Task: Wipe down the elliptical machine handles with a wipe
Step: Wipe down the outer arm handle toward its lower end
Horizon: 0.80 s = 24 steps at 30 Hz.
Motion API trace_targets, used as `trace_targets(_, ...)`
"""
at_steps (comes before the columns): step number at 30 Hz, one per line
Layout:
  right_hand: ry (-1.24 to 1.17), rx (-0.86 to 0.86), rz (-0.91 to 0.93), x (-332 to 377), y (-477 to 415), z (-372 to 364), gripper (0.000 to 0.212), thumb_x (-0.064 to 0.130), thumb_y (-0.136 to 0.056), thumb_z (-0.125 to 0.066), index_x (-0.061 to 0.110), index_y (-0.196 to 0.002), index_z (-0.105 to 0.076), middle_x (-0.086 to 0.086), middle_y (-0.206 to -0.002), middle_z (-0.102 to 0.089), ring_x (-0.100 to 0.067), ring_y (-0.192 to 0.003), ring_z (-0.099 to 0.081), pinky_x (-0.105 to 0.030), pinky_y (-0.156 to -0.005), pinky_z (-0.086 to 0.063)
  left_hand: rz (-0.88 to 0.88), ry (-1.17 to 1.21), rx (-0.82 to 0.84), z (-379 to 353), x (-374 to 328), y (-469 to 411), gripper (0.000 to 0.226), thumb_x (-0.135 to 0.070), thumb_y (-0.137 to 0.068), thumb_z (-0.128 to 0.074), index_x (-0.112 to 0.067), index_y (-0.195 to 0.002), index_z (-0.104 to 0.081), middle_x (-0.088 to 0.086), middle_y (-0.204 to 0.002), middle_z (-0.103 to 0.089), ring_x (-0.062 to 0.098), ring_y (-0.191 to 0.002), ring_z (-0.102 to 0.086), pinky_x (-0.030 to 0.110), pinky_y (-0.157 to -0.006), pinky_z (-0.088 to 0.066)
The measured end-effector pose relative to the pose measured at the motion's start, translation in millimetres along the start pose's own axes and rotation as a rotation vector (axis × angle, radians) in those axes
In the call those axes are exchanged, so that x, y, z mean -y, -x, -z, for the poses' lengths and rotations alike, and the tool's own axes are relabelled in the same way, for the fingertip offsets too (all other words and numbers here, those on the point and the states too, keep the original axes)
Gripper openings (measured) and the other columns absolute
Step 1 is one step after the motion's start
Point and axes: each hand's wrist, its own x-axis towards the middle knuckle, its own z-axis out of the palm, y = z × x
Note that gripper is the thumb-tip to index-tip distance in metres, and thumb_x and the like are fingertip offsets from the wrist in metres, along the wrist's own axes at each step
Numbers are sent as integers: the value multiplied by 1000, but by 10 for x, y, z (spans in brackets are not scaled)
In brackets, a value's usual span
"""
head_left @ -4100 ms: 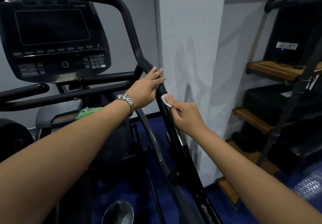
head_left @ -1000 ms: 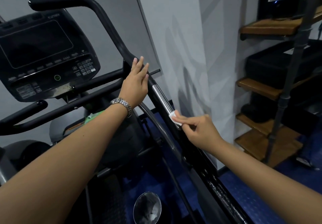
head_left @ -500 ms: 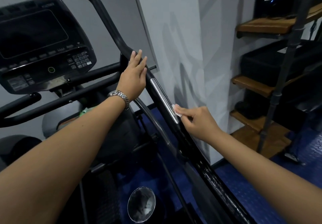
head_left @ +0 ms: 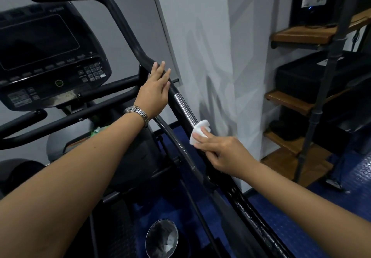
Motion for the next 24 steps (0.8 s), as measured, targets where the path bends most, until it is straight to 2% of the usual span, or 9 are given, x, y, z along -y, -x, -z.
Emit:
trace_targets(2, 70, 9, 72, -41, -18, 95, 34, 9, -76, -54, 22, -97, -77, 1, -115, -70, -17, -71, -70, -27, -45, -52, -5, -4, 1, 6, 2, 4, 43, -17, -100, -36, -9, -142, -36, 4, -156, -17, 19, -145, -6, 36, -113, -25)
trace_targets(5, 112, 51, 66, -29, -241, 98, 31, 9, -77, -50, 18, -92, -76, 0, -111, -71, -26, -58, -67, -29, -39, -50, 6, 7, -7, -10, -2, 7, 43, -16, -99, -36, -9, -141, -37, 4, -156, -18, 20, -145, -6, 42, -115, -24)
trace_targets(7, 152, 141, 84, 22, -270, -26, 30, 8, -79, -47, 14, -89, -75, -4, -112, -70, -27, -75, -70, -34, -47, -55, 6, 5, -8, -7, -8, 6, 42, -16, -99, -36, -9, -141, -38, 4, -156, -18, 20, -145, -7, 43, -114, -25)
trace_targets(10, 133, 342, 152, 17, -55, -80, 31, 8, -81, -41, 10, -79, -72, -3, -104, -71, -28, -112, -61, -46, -73, -58, -1, -1, 8, 29, -12, 7, 43, -16, -100, -35, -9, -142, -36, 3, -156, -16, 18, -145, -5, 35, -110, -27)
trace_targets(12, 106, 275, 163, -31, 36, -21, 34, 10, -81, -40, 13, -78, -74, 3, -96, -74, -19, -117, -60, -42, -77, -58, -12, 3, 10, 43, -14, 10, 43, -16, -100, -35, -9, -143, -35, 3, -157, -15, 17, -145, -4, 30, -108, -28)
trace_targets(16, 74, 94, 113, 49, -69, -22, 34, 10, -83, -44, 14, -89, -78, 4, -107, -73, -17, -116, -61, -33, -66, -60, -19, 29, -20, 27, -11, 27, 43, -15, -100, -35, -9, -143, -36, 3, -156, -17, 17, -145, -5, 28, -106, -31)
trace_targets(19, 55, 131, 121, 42, 100, -20, 33, 9, -81, -47, 16, -91, -77, 5, -112, -71, -18, -115, -61, -34, -68, -60, -18, 40, -19, 10, 6, 28, 43, -16, -100, -35, -11, -143, -36, 1, -156, -16, 15, -145, -5, 30, -99, -37)
trace_targets(22, -43, 42, -27, -30, 142, 61, 31, 9, -78, -50, 21, -92, -76, 3, -108, -73, -23, -88, -73, -35, -57, -58, -25, 53, -35, 6, 28, 28, 43, -17, -100, -35, -11, -142, -38, 1, -156, -18, 16, -145, -6, 35, -99, -40)
trace_targets(24, -157, -45, -193, 35, 56, 23, 33, 5, -75, -52, 16, -92, -77, -3, -101, -74, -21, -82, -73, -33, -64, -59, -28, 69, -42, -8, 24, 45, 42, -17, -100, -35, -10, -141, -38, 2, -156, -18, 16, -145, -7, 35, -101, -39)
